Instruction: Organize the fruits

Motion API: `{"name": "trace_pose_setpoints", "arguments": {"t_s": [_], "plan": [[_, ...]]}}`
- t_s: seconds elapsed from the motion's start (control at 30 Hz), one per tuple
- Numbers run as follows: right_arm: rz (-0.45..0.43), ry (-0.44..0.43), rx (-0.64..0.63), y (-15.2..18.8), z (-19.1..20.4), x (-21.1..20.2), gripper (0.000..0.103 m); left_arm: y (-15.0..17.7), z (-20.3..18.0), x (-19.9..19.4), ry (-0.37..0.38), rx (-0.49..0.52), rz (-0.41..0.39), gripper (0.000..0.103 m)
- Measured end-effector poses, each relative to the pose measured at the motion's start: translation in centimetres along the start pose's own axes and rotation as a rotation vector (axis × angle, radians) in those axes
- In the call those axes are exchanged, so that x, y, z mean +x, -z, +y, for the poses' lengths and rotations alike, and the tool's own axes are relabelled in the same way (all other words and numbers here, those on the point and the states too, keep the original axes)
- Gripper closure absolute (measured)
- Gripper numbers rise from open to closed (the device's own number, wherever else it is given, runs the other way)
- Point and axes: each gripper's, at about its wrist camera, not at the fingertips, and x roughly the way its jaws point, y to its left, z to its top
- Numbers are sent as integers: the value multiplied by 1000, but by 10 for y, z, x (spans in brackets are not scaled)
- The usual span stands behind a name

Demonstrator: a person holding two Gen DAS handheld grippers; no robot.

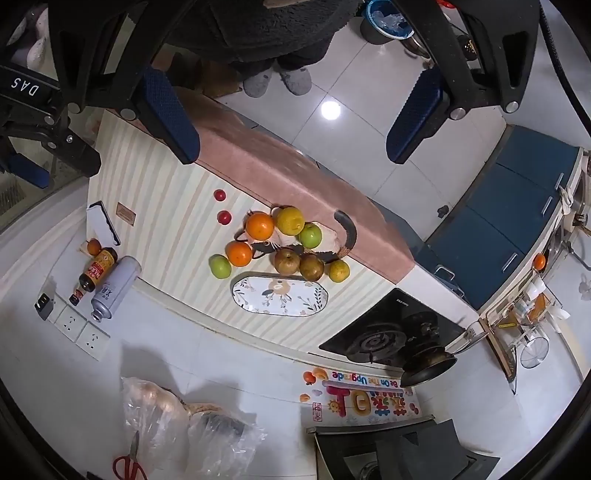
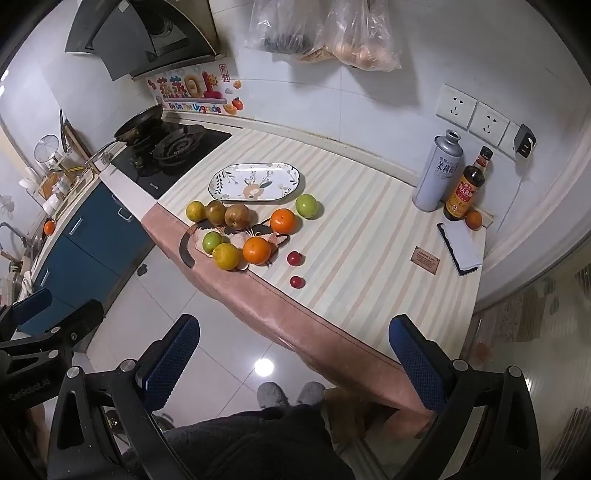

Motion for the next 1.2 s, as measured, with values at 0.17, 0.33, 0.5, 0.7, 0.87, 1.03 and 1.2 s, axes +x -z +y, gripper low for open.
{"name": "trace_pose_setpoints", "arguments": {"t_s": [0.17, 0.33, 0.5, 0.7, 0.87, 1.03, 1.2], "plan": [[-3, 3, 1, 0, -1, -2, 0, 3, -3, -2, -4, 0, -7, 0], [-3, 2, 2, -1, -1, -4, 0, -2, -1, -5, 1, 0, -6, 0], [-7, 6, 2, -1, 0, -5, 0, -5, -3, -6, 1, 1, -10, 0], [-11, 8, 6, -3, 1, -7, 0, -8, -4, -6, 5, 2, -13, 0], [-14, 8, 5, -2, 0, -7, 0, -5, -4, -6, 3, 1, -16, 0], [-16, 8, 1, -2, 1, -6, 0, -6, -5, -6, 2, 1, -19, 0], [-14, 9, -6, -8, 1, -6, 0, -9, -4, -6, 1, 1, -18, 0]]}}
